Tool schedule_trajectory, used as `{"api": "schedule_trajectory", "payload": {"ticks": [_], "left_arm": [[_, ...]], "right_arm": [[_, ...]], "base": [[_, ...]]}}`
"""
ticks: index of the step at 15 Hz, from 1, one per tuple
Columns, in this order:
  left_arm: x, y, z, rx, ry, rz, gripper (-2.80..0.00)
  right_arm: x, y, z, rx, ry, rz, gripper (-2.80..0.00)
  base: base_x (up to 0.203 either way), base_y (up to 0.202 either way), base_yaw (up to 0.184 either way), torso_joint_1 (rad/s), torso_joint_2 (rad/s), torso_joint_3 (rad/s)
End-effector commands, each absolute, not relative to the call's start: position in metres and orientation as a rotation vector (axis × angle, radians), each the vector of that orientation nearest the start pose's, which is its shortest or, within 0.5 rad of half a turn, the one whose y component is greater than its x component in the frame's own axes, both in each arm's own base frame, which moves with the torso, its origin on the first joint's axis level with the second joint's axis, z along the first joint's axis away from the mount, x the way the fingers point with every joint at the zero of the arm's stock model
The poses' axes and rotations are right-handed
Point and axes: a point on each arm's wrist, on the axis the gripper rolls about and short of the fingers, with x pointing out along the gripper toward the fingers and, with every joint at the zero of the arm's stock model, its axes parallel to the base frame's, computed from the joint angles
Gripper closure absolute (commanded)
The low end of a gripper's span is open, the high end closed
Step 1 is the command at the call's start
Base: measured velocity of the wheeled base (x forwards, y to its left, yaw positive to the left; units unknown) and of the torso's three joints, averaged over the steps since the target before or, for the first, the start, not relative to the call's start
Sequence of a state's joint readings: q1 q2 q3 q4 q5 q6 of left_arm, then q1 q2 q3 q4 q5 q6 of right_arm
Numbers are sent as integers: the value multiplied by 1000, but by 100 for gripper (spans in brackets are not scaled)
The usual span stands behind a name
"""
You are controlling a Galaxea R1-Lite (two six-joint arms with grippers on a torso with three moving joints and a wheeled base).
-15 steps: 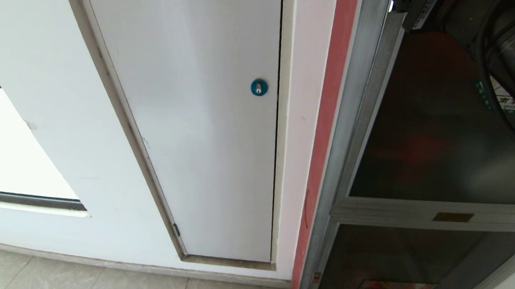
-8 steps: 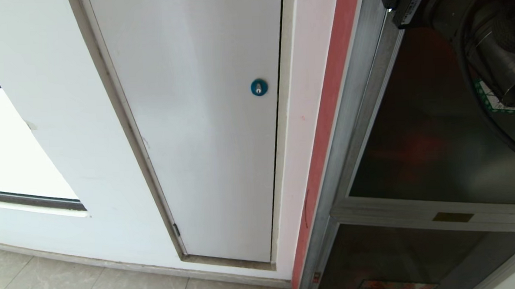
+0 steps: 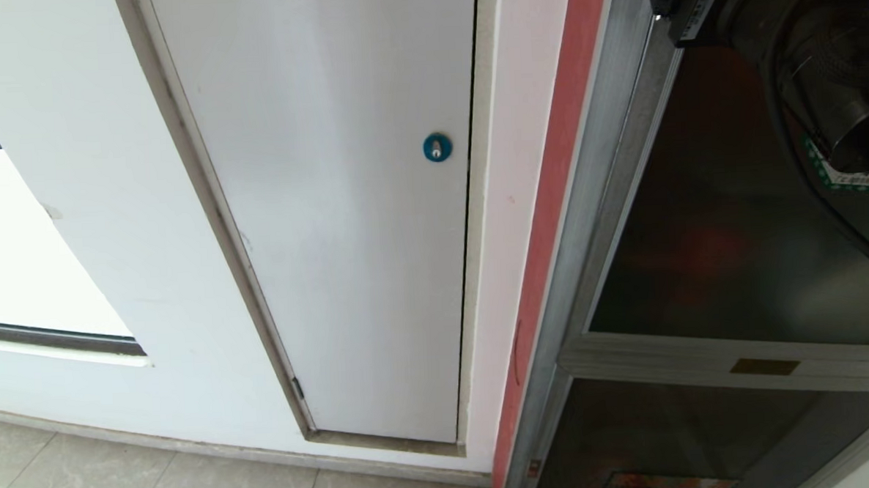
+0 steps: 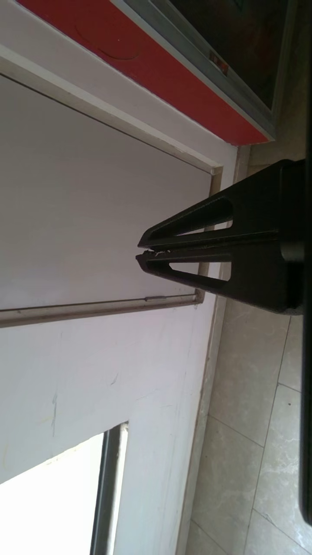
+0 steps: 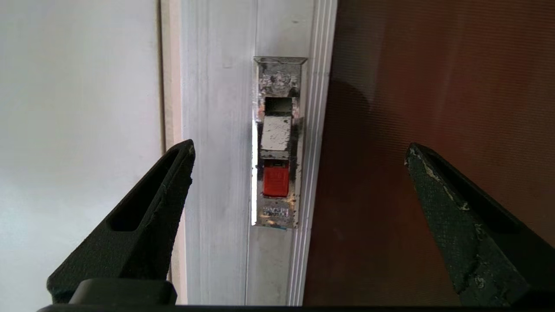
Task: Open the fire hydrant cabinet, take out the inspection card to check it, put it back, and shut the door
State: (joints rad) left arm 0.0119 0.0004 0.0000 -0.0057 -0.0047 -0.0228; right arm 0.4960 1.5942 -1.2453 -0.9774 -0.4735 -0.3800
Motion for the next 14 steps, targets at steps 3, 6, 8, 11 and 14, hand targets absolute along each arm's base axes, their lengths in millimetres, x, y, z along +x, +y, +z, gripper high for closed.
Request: {"api": "schedule_trajectory", "payload": {"ticks": [3,6,8,11,14], "left_arm": [[-23,0,76,-24,-5,8,0],[-23,0,76,-23,-5,8,0],[-23,0,76,-23,-5,8,0],[-23,0,76,-23,-6,8,0],[-23,0,76,-24,-5,8,0]], "right_arm": [[252,123,372,-77,-556,-95,-280],[261,126,374,-72,-560,-104,-280],[263,127,373,-74,-557,-106,-280],[269,122,370,-84,-551,-127,-18],[269,121,371,-84,-554,-129,0]], "base": [[0,0,0,0,0,0],[0,0,0,0,0,0],[0,0,0,0,0,0],[0,0,0,0,0,0],[0,0,0,0,0,0]]}}
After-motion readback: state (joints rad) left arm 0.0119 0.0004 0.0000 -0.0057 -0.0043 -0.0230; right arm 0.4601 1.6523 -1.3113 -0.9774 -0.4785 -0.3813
